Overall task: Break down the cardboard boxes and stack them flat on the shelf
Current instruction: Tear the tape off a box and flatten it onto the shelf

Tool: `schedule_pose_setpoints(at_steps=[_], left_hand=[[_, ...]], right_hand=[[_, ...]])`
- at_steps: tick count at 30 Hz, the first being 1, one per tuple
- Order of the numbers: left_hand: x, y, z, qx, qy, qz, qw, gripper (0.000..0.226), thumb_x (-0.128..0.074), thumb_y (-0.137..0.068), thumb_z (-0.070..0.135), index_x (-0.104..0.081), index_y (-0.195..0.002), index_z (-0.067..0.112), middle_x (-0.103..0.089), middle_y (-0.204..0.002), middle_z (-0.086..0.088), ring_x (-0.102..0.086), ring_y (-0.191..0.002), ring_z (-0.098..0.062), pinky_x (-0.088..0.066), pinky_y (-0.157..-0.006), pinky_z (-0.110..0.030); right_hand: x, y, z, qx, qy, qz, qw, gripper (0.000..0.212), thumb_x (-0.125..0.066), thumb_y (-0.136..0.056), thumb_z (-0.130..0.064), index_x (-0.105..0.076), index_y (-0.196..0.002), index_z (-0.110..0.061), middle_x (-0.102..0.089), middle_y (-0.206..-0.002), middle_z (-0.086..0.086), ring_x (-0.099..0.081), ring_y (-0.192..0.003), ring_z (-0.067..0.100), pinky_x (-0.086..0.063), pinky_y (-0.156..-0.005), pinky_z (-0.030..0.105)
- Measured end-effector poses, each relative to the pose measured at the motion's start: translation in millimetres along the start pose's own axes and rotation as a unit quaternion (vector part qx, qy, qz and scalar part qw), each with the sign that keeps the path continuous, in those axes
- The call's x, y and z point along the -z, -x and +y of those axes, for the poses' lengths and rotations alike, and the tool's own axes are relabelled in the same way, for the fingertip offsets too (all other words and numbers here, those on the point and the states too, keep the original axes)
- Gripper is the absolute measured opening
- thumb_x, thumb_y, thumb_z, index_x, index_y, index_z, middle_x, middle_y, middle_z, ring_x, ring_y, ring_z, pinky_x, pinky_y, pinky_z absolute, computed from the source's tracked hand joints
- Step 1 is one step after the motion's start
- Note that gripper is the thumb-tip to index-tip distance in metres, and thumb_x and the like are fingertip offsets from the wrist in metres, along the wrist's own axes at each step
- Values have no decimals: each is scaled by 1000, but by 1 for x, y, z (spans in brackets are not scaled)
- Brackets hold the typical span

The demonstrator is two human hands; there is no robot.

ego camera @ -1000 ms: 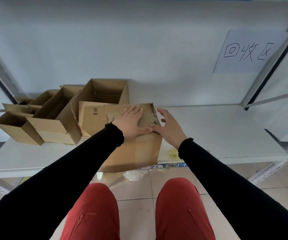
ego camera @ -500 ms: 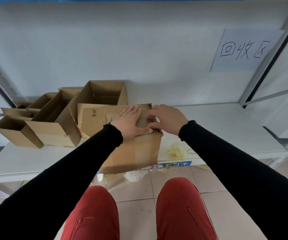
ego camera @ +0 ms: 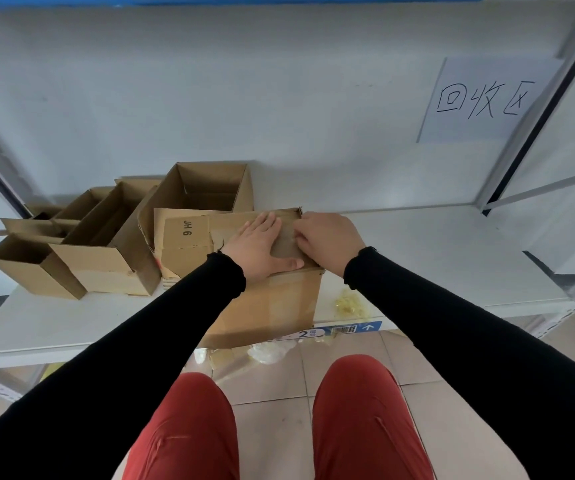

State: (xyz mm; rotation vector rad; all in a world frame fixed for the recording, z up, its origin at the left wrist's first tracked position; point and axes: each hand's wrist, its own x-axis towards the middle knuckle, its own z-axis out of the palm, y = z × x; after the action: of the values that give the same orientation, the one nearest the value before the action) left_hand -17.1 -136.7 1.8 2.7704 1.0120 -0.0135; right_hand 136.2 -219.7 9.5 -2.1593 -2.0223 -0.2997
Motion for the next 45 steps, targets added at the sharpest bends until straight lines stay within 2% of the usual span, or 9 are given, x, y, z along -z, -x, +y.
schedule_pose_setpoints(at_steps=[3, 8, 10, 15, 21, 27, 31, 39, 45], left_hand=[[0, 0, -2, -2, -1, 3, 1000, 107, -44, -87, 78, -3, -161, 14, 5, -169, -4, 6, -155, -14, 4, -125, -34], [-1, 0, -3, 3, -5, -4, 1000, 105, -40, -88, 79, 0, -161, 16, 8, -168, -1, 8, -154, -13, 6, -122, -32], [-1, 0, -2, 4, -10, -6, 1000, 103, -39, -89, 78, 0, -161, 17, 9, -168, -1, 9, -154, -13, 6, -122, -33], [1, 1, 3, 17, -12, -13, 1000, 96, -39, -90, 77, -4, -161, 23, 8, -168, -2, 9, -155, -15, 5, -124, -36], [2, -2, 17, 32, -17, -13, 999, 88, -43, -91, 66, -9, -161, 26, 6, -169, -8, 9, -155, -21, 3, -125, -43], [7, 9, 23, 53, -12, -3, 999, 105, -21, -81, 90, -4, -161, 26, 8, -168, -9, 11, -155, -24, 4, -125, -46], [24, 28, 26, 69, 102, 74, 990, 125, -12, -63, 103, 1, -161, 27, 10, -168, -4, 12, -155, -19, 2, -125, -47], [18, 53, 19, 11, 563, 168, 809, 104, -55, -84, 78, 13, -155, 44, -1, -167, 17, -6, -152, -1, -14, -126, -40], [-15, 76, -5, 44, 617, 217, 755, 82, -52, -104, 22, 5, -158, 44, -18, -161, 19, -32, -142, -1, -31, -116, -24]], right_hand=[[-17, 4, 4, -139, -243, 70, 958, 17, -50, -95, -22, -56, -82, -12, -64, -81, 0, -59, -74, 20, -47, -69, 36], [-23, 17, 5, -399, -775, 76, 484, 22, -53, -96, -5, -59, -75, -8, -63, -67, 4, -52, -58, 16, -46, -48, 23], [-30, 24, 7, -397, -809, 58, 429, 21, -54, -96, -7, -59, -75, -9, -60, -70, 4, -51, -57, 15, -45, -44, 23], [-28, 22, 13, -349, -806, 32, 477, 29, -53, -97, -35, -63, -96, -8, -62, -80, 3, -56, -64, 16, -48, -58, 26], [-26, 10, 12, -290, -506, 45, 811, 42, -75, -83, -50, -56, -95, -15, -59, -87, -3, -56, -76, 15, -47, -72, 32], [-18, 10, 16, -324, -701, 41, 634, 23, -66, -95, -15, -55, -74, -13, -58, -70, 4, -52, -63, 18, -48, -61, 26], [16, 3, 5, -248, -747, 85, 611, 19, -65, -96, -17, -58, -79, -11, -58, -76, 6, -53, -65, 14, -49, -62, 23], [55, -27, -50, -119, -578, 46, 806, 26, -69, -93, -28, -68, -84, -3, -72, -83, 9, -68, -84, 27, -56, -84, 39], [25, -30, -86, -99, -548, -29, 830, 28, -67, -96, -25, -68, -93, 3, -73, -91, 16, -66, -80, 17, -57, -85, 36]])
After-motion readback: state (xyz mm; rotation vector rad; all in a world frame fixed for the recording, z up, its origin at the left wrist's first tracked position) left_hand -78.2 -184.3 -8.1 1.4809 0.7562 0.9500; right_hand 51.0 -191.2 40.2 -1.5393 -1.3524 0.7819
